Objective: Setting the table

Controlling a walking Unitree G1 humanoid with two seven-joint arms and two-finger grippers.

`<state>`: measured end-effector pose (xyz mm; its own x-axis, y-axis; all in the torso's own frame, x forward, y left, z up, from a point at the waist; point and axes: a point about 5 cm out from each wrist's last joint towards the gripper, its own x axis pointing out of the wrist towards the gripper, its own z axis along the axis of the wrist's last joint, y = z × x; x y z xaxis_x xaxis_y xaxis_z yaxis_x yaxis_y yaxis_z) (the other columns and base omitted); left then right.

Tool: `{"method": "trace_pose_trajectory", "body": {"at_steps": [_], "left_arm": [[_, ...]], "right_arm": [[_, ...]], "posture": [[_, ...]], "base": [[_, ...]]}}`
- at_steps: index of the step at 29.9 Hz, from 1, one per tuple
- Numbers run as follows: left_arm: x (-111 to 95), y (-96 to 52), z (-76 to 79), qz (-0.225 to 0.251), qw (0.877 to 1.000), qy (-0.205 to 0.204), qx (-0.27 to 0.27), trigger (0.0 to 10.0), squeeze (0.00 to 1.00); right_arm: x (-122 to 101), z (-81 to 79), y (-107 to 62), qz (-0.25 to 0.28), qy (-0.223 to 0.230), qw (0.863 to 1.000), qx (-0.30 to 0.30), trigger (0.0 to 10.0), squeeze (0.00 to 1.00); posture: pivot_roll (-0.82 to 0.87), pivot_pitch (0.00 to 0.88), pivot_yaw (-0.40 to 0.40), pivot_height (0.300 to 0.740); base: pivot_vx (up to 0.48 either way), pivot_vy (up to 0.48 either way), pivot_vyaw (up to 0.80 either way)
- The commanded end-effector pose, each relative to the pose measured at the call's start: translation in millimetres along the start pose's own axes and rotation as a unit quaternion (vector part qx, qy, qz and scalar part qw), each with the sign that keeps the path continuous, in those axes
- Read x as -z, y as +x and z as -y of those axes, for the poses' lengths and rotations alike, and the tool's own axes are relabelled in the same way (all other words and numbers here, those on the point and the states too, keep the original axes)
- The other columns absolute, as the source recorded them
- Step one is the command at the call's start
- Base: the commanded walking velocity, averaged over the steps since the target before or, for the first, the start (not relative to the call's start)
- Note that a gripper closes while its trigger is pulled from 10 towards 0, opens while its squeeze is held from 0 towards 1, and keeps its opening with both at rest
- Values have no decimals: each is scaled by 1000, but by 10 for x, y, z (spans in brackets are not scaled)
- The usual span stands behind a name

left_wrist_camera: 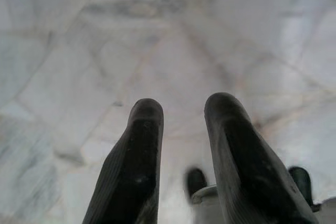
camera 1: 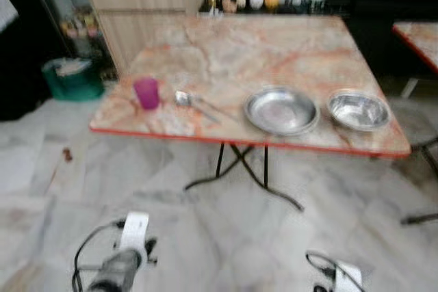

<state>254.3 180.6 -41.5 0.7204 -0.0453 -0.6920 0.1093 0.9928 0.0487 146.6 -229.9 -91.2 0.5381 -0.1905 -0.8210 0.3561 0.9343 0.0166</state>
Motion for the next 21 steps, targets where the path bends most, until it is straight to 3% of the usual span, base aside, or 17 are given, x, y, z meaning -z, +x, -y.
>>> {"method": "trace_pose_trajectory", "body": {"at_steps": [1,4,10,17,21], "left_arm": [[8,-10,-86,-9,1000,14,-10,10000,0],[-10,-8,-98,-8,1000,17,-12,10000,0],[29,-17,-109,-11,1000,7,-10,10000,0],[149,-40,-48,-7,1000,-21,-11,10000,0],[268,-63,-5,-19,999,-38,-14,10000,0]], "right_arm": [[-42,-65,13,7,5,1000,-5,10000,0],[-49,-84,17,7,10,1000,-4,10000,0],[-2,-71,6,6,30,1000,7,10000,0],[105,67,-30,-9,9,1000,18,10000,0],[171,131,-53,-19,-5,1000,23,10000,0]], "posture": [[-43,0,75,715],[-52,0,86,715],[-55,0,85,715],[51,0,-48,715],[66,0,-78,715]], "base": [[0,-341,0],[0,-323,0],[0,0,0],[0,0,0],[0,0,0]]}}
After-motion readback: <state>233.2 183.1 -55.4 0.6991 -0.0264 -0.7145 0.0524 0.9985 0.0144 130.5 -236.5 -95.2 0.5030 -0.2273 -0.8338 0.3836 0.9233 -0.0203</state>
